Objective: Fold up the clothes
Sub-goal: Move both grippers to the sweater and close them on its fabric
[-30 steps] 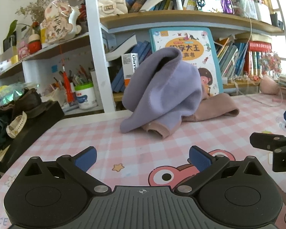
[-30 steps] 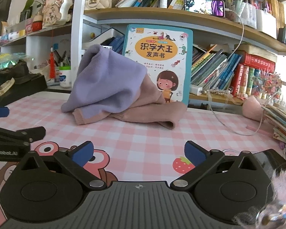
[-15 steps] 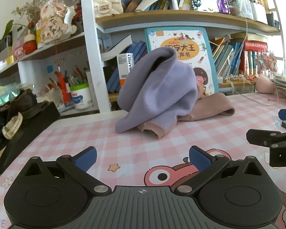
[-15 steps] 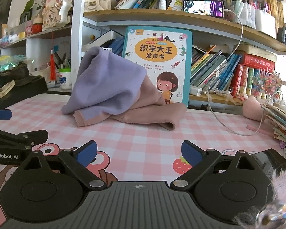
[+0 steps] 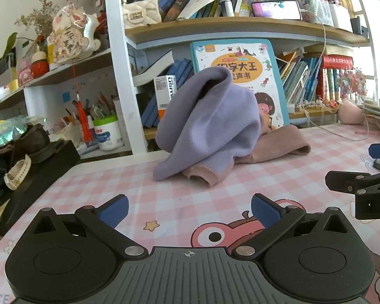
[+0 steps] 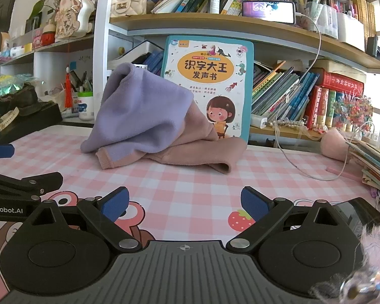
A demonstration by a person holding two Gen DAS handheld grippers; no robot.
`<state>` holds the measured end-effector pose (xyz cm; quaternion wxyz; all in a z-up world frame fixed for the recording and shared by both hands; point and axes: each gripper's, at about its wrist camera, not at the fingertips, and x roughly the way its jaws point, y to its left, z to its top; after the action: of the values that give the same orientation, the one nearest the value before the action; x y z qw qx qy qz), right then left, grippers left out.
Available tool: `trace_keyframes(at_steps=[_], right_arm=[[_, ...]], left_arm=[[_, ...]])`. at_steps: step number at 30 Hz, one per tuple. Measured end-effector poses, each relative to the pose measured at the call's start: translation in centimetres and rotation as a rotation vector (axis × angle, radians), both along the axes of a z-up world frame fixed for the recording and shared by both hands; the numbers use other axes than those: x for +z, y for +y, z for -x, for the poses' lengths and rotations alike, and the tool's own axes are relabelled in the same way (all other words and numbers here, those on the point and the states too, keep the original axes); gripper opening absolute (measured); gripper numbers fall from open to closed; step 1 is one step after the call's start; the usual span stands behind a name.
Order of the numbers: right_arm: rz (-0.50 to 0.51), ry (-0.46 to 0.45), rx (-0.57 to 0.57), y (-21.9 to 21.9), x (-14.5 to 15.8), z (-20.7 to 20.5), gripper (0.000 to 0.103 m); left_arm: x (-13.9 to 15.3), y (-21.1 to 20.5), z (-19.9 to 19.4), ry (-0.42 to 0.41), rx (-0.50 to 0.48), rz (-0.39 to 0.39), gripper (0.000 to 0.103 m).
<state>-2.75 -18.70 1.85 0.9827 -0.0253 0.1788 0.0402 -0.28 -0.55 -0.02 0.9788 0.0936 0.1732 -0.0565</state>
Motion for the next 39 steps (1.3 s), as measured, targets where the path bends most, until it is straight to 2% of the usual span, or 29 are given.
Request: trace_keyframes(at_steps=[6, 12, 14, 15, 17, 20, 25, 26, 28, 30, 31, 33, 34, 35, 37, 39], right_arm=[[-0.015, -0.007, 0.009, -0.2, 0.0, 0.1, 0.096], [-0.050, 0.038, 0.047, -0.5, -0.1, -0.7, 0.081], [-0.082, 0.054, 0.066, -0.7, -0.1, -1.2, 0.075], [-0.092, 0.065, 0.076, -0.8, -0.1, -1.7, 0.073], [-0.080, 0.078, 0.081, -0.7, -0.1, -2.8, 0.055], [-0.042, 0.105, 0.078, -0.3, -0.3, -4.3, 0.037], [-0.002, 0.153, 0.090, 0.2, -0.9, -5.6, 0.037], [0.001, 0.154, 0.085, 0.3, -0.9, -5.7, 0.041], [0.010, 0.164, 0.072, 0.3, -1.0, -5.8, 0.046], [0.017, 0.183, 0.080, 0.5, -1.1, -6.1, 0.049], [0.023, 0.194, 0.081, 0.6, -1.2, -6.3, 0.051], [0.027, 0.215, 0.088, 0.8, -1.4, -6.6, 0.055], [0.028, 0.222, 0.093, 0.8, -1.5, -6.7, 0.057], [0.029, 0.229, 0.097, 0.9, -1.5, -6.8, 0.059], [0.027, 0.246, 0.105, 0.9, -1.7, -7.0, 0.063], [0.017, 0.263, 0.125, 1.0, -1.8, -7.2, 0.068]], left_arm=[[0.1, 0.3, 0.2, -0.012, -0.016, 0.024, 0.101], [0.5, 0.6, -0.9, 0.028, -0.075, 0.065, 0.086], [1.2, 0.6, -1.7, 0.015, -0.095, 0.076, 0.078], [1.6, 0.5, -2.2, 0.006, -0.105, 0.080, 0.078], [2.0, 0.1, -3.7, -0.012, -0.123, 0.071, 0.075], [2.6, -0.6, -6.8, -0.016, -0.128, 0.037, 0.072], [2.4, -1.6, -11.3, -0.014, -0.110, -0.033, 0.072], [2.2, -1.7, -12.2, -0.006, -0.108, -0.037, 0.072], [1.8, -1.8, -13.9, 0.027, -0.105, -0.024, 0.072], [1.3, -1.4, -15.6, 0.074, -0.104, 0.020, 0.071], [1.1, -1.1, -16.4, 0.102, -0.104, 0.050, 0.068], [0.7, -0.4, -17.9, 0.155, -0.104, 0.112, 0.054], [0.6, 0.0, -18.4, 0.179, -0.106, 0.151, 0.042], [0.6, 0.4, -18.8, 0.200, -0.107, 0.185, 0.037], [1.1, 1.1, -19.0, 0.224, -0.111, 0.231, 0.016], [2.2, 2.1, -18.4, 0.248, -0.135, 0.289, 0.013]])
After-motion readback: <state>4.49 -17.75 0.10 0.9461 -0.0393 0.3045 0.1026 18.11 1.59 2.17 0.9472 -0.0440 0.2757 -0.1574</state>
